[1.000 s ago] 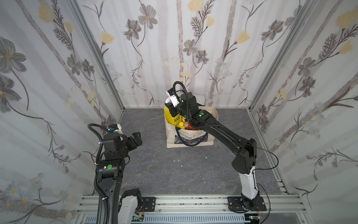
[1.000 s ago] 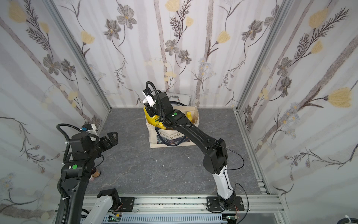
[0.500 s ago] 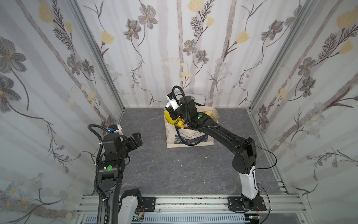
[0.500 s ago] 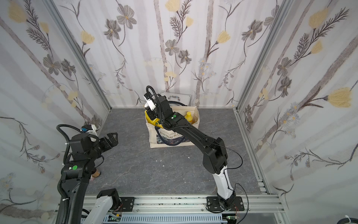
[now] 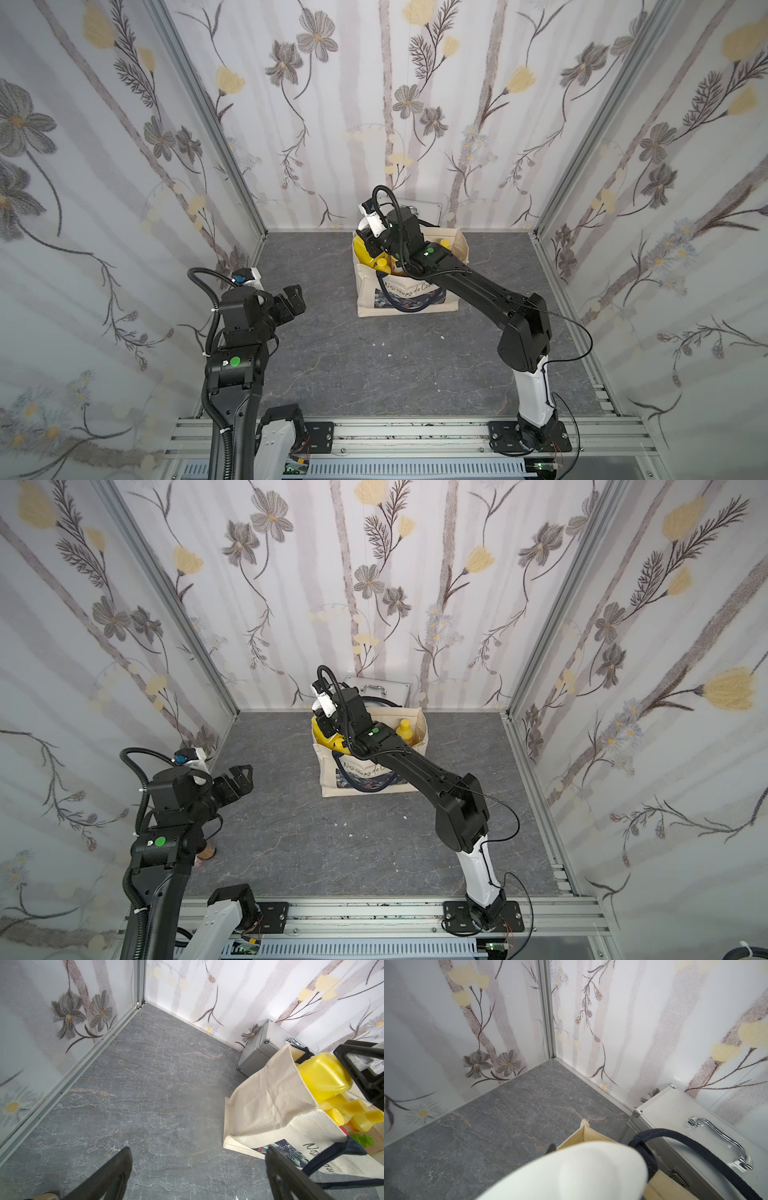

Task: Pack dish soap into the shopping bag
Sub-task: Place the bottle of dish soap in the shopping bag.

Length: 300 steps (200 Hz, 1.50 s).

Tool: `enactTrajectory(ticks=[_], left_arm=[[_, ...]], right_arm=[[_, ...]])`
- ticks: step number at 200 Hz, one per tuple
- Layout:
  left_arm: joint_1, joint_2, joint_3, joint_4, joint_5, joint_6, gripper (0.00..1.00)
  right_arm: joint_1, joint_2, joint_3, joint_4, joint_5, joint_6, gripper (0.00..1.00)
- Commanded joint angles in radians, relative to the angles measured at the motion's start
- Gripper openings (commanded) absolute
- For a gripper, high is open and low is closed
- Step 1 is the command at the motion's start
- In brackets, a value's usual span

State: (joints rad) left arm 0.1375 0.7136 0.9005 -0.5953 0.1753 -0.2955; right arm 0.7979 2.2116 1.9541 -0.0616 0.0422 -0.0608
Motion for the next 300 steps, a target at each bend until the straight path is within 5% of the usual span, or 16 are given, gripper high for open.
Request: enactTrajectory(ticks=[1,201,300], left_arm=[[0.002,0.002,0.003,0.023,-0.012,-0.005,1.0],[0.001,0.0,-0.017,0.027,-0.016,-0.002,1.0],[0.001,-0.005,-0.027,0.034,-0.011,-0.008,1.0]], right_arm=[[-0.005,-0.047,-0.015,0.288,-0.013,0.005,0.0],[-0.048,0.04,-0.07,0.309,-0.052,0.045,0.0],[-0.037,-0.029,-0.165,0.288,-0.062,0.058,0.0]])
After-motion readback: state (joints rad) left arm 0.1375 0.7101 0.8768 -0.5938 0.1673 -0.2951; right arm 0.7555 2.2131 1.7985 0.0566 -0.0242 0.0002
